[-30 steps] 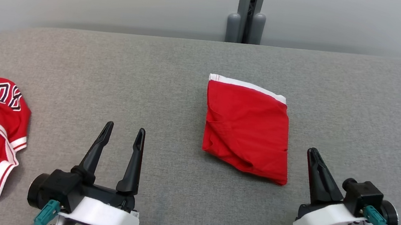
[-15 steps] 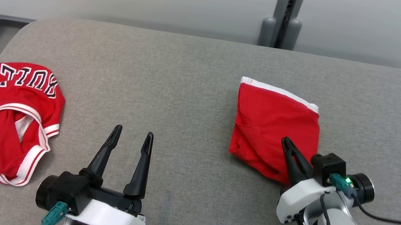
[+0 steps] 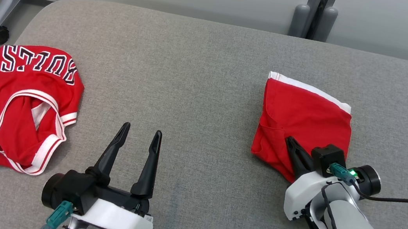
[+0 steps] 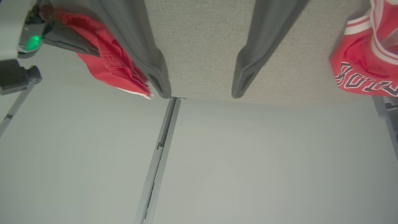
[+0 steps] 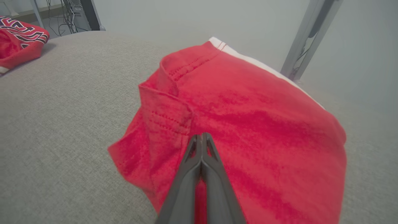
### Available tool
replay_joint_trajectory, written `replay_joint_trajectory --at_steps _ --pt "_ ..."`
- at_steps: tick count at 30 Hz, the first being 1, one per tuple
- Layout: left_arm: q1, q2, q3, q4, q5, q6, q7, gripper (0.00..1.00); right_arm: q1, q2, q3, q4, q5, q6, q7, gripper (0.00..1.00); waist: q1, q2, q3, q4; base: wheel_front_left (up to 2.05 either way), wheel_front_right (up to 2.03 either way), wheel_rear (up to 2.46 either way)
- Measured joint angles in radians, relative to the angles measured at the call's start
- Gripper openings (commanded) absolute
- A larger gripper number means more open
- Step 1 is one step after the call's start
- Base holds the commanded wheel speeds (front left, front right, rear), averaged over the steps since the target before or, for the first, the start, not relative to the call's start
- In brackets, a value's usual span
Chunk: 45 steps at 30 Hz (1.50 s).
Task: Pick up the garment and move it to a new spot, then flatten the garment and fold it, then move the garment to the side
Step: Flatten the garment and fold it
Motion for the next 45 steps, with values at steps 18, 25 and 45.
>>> replay_joint_trajectory --at_steps 18,25,45 --pt "0.001 0.000 0.030 0.003 0.006 0.003 0.000 1.00 0.127 -0.017 0.192 -0.237 0.139 0.000 0.000 0.00 0.0000 0.0000 -0.016 -0.042 0.00 0.00 0.00" --pt "0.003 0.000 0.046 0.002 0.010 0.003 0.000 1.00 0.129 -0.048 0.103 -0.349 0.133 0.000 0.000 0.38 0.0000 0.0000 -0.036 -0.075 0.00 0.00 0.00" --pt "0.083 0.000 0.177 0.029 -0.033 -0.006 0.000 1.00 0.376 0.029 -0.280 -0.556 0.026 0.000 0.000 1.00 0.0000 0.0000 -0.172 -0.254 0.00 0.00 0.00"
